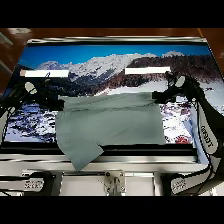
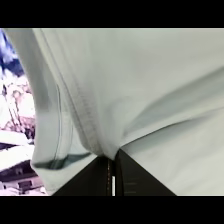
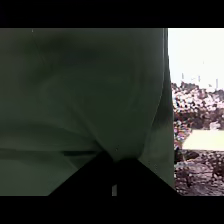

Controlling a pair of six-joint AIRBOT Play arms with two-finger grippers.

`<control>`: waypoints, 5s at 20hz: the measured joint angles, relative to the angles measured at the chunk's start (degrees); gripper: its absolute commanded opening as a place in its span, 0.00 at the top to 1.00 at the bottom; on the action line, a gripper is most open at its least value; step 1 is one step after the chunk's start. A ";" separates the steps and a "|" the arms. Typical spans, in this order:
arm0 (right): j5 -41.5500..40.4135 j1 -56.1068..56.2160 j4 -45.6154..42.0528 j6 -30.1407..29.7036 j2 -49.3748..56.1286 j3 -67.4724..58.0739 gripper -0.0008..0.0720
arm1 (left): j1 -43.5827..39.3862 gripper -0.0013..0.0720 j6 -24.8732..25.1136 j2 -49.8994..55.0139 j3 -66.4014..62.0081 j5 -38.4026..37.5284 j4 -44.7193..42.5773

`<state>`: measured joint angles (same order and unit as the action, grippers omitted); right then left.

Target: Fold the shirts.

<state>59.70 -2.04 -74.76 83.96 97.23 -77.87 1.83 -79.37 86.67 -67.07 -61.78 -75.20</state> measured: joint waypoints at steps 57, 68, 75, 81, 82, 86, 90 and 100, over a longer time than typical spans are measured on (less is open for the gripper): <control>17.35 -23.82 6.27 -9.25 -16.48 31.80 0.06 | 19.58 0.93 11.50 -25.16 48.63 -5.60 24.15; 7.37 -23.80 15.78 -9.22 -16.48 40.57 0.72 | 19.58 0.93 11.87 -26.60 45.40 -5.84 24.70; 10.58 -23.71 27.34 -23.47 -16.59 39.87 0.90 | 19.58 0.93 16.63 -27.50 40.50 -6.43 28.74; 10.23 -22.53 31.91 -26.08 -17.97 33.64 0.90 | 19.58 0.93 17.53 -27.74 28.70 -6.05 33.11; 8.66 -21.35 31.87 -25.62 -18.03 32.26 0.90 | 19.58 0.93 16.94 -27.08 26.91 -5.40 33.29; -2.21 -14.27 28.22 -20.98 -18.14 25.88 0.90 | 19.58 0.93 15.45 -22.10 19.61 -3.96 34.01; -12.28 -9.16 20.87 -13.62 -16.39 20.02 0.90 | 19.56 0.93 13.07 -14.86 12.90 -2.25 35.15; -20.46 -4.63 17.94 -8.46 -4.52 12.39 0.75 | 18.53 0.59 11.61 1.95 4.96 0.15 39.89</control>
<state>39.24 -6.68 -56.82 75.50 92.71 -65.47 20.36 -67.77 88.62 -62.11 -61.63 -35.31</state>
